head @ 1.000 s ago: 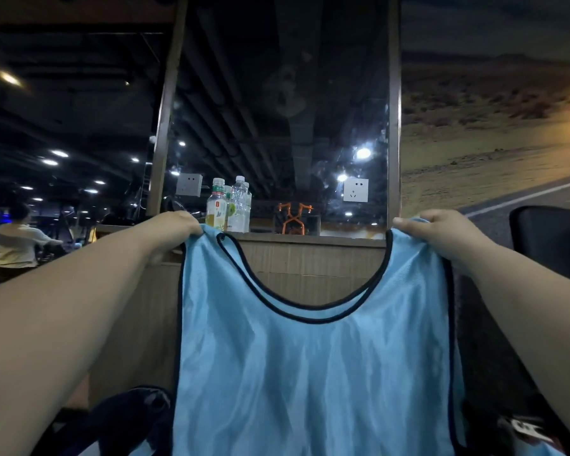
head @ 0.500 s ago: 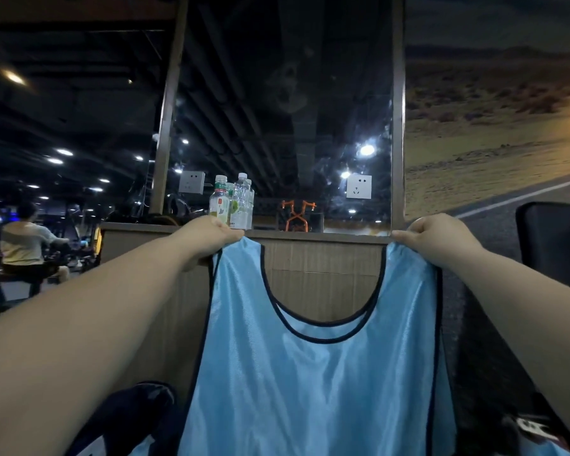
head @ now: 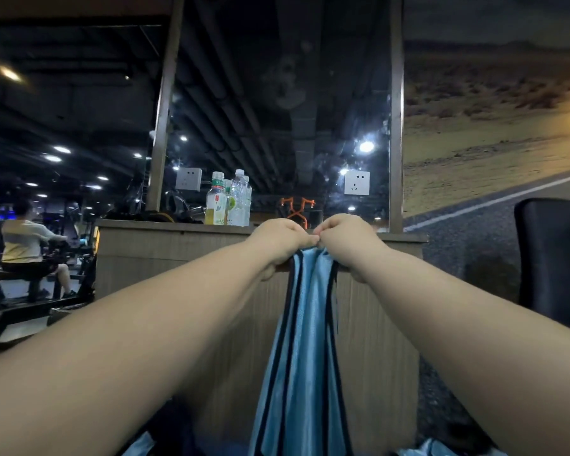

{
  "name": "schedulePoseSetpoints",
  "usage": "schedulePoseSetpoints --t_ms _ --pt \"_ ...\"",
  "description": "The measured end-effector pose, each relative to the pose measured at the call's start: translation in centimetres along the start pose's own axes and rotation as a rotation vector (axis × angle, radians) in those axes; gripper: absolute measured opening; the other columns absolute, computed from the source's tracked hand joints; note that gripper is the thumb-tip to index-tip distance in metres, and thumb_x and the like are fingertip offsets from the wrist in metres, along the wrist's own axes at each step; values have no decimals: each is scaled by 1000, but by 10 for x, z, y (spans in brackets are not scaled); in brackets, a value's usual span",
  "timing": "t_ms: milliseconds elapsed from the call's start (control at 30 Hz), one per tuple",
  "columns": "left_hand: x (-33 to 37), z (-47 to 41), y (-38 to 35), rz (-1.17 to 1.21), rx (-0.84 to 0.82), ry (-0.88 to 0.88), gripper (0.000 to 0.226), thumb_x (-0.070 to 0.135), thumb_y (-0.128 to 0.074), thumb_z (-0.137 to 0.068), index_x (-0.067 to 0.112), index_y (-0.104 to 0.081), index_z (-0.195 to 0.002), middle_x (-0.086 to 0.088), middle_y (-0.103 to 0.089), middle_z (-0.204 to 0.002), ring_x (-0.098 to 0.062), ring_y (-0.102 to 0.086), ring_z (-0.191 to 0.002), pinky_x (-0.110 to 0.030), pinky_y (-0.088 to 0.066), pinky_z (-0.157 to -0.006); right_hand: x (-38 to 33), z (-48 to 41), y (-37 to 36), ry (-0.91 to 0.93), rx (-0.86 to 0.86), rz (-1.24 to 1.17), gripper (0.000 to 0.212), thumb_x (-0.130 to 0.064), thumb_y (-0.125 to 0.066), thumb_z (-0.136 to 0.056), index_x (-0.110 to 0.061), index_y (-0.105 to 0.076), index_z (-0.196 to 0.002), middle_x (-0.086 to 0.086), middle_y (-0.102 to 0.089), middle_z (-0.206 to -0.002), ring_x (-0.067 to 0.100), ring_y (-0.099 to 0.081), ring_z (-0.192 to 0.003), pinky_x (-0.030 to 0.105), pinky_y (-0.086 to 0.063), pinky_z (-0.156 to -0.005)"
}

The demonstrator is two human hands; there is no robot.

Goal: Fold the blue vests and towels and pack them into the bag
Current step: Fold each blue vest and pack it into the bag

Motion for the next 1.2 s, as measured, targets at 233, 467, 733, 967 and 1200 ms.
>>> schedulePoseSetpoints --t_ms 233,467,733,967,1200 --pt "-5 1 -5 305 -101 60 5 10 -64 -90 10 -68 -93 -8 -68 -85 -18 -65 -73 -25 -52 -59 0 18 -5 -108 -119 -565 27 -3 -45 -92 -7 -70 -100 10 -64 -82 17 -61 -61 23 -50 -47" --pt "-2 10 3 457 -128 94 29 -3 -53 -94 8 -58 -120 -5 -64 -78 -10 -63 -58 -21 -54 -52 2 20 -10 135 -347 -423 45 13 -56 -84 -22 -68 -109 11 -62 -83 20 -67 -78 31 -61 -77" --pt "-9 17 5 686 -96 58 59 6 -63 -91 2 -30 -140 -12 -63 -88 -11 -67 -57 -25 -57 -54 5 17 -12 198 -166 -300 6 -10 -72 -86 -15 -70 -85 4 -67 -70 13 -64 -64 28 -58 -68" --pt "-37 22 -7 411 -231 40 62 -4 -73 -79 5 -42 -132 -12 -69 -103 -17 -70 -81 -29 -56 -67 10 3 -6 198 67 -184 5 -21 -74 -83 -19 -71 -80 2 -71 -78 24 -67 -76 45 -57 -80" --pt "-52 38 -23 172 -349 45 26 -4 -61 -86 10 -54 -107 0 -63 -74 -5 -59 -54 -17 -44 -52 21 -5 2 160 184 -114 14 -28 -74 -84 -27 -65 -74 -8 -64 -76 13 -57 -75 32 -48 -73"
Point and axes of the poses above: each hand's wrist, its own z-axis away from the middle knuckle, its own y-axis out of the back of the hand, x = y × z, the point moved 4 cm from there along -z, towards the middle knuckle
